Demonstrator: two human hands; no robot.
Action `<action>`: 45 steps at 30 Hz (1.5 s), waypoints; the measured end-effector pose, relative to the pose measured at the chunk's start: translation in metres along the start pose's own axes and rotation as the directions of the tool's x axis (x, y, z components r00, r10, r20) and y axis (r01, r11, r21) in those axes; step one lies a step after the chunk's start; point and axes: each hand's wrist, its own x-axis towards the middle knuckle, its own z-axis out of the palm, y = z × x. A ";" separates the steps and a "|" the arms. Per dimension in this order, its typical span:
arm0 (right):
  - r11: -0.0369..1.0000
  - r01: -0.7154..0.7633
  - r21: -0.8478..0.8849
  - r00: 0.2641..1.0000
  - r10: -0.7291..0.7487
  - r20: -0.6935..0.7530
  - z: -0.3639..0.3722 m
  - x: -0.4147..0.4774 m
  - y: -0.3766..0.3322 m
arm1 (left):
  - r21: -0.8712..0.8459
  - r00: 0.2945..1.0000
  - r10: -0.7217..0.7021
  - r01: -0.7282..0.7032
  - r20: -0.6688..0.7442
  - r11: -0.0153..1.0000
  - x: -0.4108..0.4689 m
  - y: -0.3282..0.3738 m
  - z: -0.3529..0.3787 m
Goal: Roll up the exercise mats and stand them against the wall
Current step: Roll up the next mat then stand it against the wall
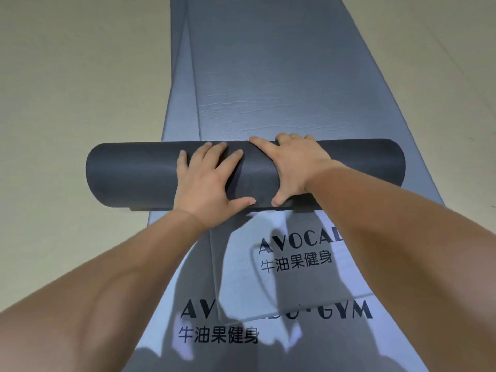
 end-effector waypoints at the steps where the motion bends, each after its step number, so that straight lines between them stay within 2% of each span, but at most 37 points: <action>1: 1.000 -0.009 -0.001 1.000 0.009 -0.001 0.001 -0.003 -0.003 | 0.015 0.999 0.005 -0.004 -0.036 1.000 -0.013 -0.002 0.005; 7: 0.992 -0.118 0.036 0.993 0.118 -0.001 0.006 -0.029 -0.036 | 0.067 0.996 -0.055 0.050 0.075 0.996 -0.057 0.001 0.018; 10: 0.976 -0.203 0.076 0.979 0.204 -0.002 0.015 -0.048 -0.068 | -0.042 0.987 -0.129 0.134 0.100 0.990 -0.066 -0.001 0.014; 13: 0.954 -0.277 0.113 0.961 0.278 0.004 0.024 -0.067 -0.104 | -0.165 0.981 -0.190 0.196 0.049 0.967 -0.078 -0.009 0.008; 16: 0.944 -0.287 0.165 0.956 0.292 -0.010 0.024 -0.075 -0.122 | -0.210 0.932 -0.362 0.354 0.002 0.911 -0.083 -0.022 0.005; 18: 0.939 -0.283 0.194 0.957 0.290 -0.010 0.019 -0.076 -0.116 | -0.290 0.859 -0.504 0.507 0.088 0.812 -0.085 -0.023 0.001; 20: 0.911 -0.305 0.278 0.952 0.299 0.065 0.016 -0.076 -0.099 | -0.459 0.794 -0.558 0.600 0.242 0.655 -0.087 -0.019 -0.003; 22: 0.858 -0.334 0.391 0.942 0.290 0.169 0.014 -0.077 -0.082 | -0.586 0.762 -0.542 0.632 0.353 0.507 -0.087 -0.012 -0.007; 24: 0.836 -0.333 0.436 0.941 0.264 0.214 0.012 -0.076 -0.074 | -0.651 0.736 -0.530 0.652 0.421 0.389 -0.084 -0.003 -0.012; 27: 0.862 -0.289 0.417 0.955 0.229 0.189 0.010 -0.071 -0.074 | -0.711 0.645 -0.519 0.696 0.561 0.096 -0.081 0.009 -0.018; 29: 0.857 -0.290 0.427 0.956 0.235 0.178 0.010 -0.072 -0.076 | -0.702 0.596 -0.504 0.711 0.625 -0.030 -0.081 0.013 -0.023; 37: 0.807 -0.295 0.512 0.956 0.251 0.155 0.017 -0.085 -0.096 | -0.735 0.595 -0.483 0.657 0.643 -0.169 -0.084 0.012 -0.021; 40: 0.716 -0.318 0.622 0.948 0.254 0.192 0.023 -0.091 -0.095 | -0.695 0.535 -0.480 0.670 0.695 -0.261 -0.088 0.009 -0.016; 42: 0.626 -0.325 0.709 0.945 0.248 0.215 0.029 -0.097 -0.095 | -0.634 0.501 -0.412 0.707 0.761 -0.313 -0.093 0.010 -0.015; 45: 0.544 -0.313 0.778 0.947 0.240 0.214 0.034 -0.100 -0.094 | -0.582 0.501 -0.303 0.749 0.810 -0.316 -0.093 0.015 -0.012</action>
